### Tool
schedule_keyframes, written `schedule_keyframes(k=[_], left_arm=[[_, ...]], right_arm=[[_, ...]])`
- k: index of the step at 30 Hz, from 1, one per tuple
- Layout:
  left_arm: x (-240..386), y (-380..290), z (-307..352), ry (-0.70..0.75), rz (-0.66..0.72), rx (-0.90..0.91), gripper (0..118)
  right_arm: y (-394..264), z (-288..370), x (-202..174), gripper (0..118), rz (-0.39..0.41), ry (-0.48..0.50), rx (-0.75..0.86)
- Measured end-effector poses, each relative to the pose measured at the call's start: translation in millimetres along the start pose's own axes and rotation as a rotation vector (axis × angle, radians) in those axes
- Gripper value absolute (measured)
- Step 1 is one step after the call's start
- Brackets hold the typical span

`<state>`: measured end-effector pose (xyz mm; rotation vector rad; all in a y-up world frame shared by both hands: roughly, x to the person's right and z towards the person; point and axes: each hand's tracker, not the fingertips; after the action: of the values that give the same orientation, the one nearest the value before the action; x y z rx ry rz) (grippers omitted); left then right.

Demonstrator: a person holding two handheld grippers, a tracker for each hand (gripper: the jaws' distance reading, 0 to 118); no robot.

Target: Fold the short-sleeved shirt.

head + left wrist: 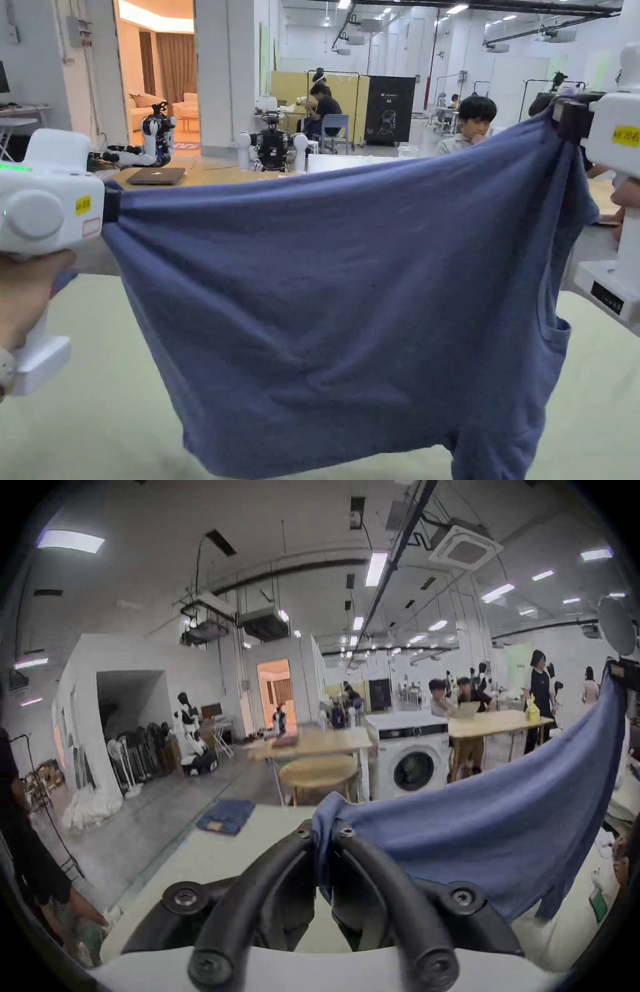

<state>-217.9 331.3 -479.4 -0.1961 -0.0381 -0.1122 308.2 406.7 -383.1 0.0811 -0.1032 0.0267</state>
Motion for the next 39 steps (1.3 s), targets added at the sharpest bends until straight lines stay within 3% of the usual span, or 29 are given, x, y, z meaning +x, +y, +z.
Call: schedule_keyframes(k=[6, 12, 20, 25, 32, 39], left_arm=[[2, 76, 5, 0.037, -0.036, 0.104, 1], [6, 73, 16, 0.044, -0.070, 0.148, 1], [18, -33, -7, -0.004, -0.016, 0.038, 1], [23, -71, 10, -0.051, 0.002, -0.001, 1], [29, -127, 81, -0.091, -0.058, -0.024, 1], [35, -254, 160, -0.139, -0.024, -0.158, 1]], right_arm=[[41, -8, 11, 0, -0.047, -0.019, 0.087], [21, -14, 17, 0, -0.063, -0.029, 0.081], [-86, -11, 20, 0, -0.082, -0.085, -0.020], [-110, 20, 32, 0, -0.112, -0.099, -0.040], [-157, 117, 41, 0, -0.064, -0.087, -0.151], [-285, 235, 35, 0, -0.049, -0.080, -0.380]])
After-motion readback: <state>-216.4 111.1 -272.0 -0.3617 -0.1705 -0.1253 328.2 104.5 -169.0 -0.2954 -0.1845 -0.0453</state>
